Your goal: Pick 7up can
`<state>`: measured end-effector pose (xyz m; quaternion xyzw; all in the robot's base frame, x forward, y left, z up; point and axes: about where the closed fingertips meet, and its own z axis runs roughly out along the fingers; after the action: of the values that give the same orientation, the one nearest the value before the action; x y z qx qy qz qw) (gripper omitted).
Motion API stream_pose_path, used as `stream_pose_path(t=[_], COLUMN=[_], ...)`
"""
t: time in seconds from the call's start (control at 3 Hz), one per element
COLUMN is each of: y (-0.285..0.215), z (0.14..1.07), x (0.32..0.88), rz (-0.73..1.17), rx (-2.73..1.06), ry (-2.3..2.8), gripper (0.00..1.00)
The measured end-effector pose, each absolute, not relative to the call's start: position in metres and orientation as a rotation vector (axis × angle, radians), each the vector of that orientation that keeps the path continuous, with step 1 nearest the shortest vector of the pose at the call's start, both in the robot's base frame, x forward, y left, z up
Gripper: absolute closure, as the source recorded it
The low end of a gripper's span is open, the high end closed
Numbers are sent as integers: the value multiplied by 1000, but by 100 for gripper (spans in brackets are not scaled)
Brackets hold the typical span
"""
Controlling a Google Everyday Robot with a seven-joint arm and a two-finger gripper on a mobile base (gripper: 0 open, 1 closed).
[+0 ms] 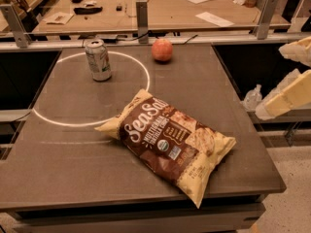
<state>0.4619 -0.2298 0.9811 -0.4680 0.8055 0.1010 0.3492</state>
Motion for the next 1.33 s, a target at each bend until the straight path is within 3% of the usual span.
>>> stream_pose_path(t=[0.67, 1.33], y=[-224, -224], z=[967, 958], x=[473, 479], rz=[424, 461], rx=[-1071, -982], ry=[1987, 1879], gripper=[0, 0])
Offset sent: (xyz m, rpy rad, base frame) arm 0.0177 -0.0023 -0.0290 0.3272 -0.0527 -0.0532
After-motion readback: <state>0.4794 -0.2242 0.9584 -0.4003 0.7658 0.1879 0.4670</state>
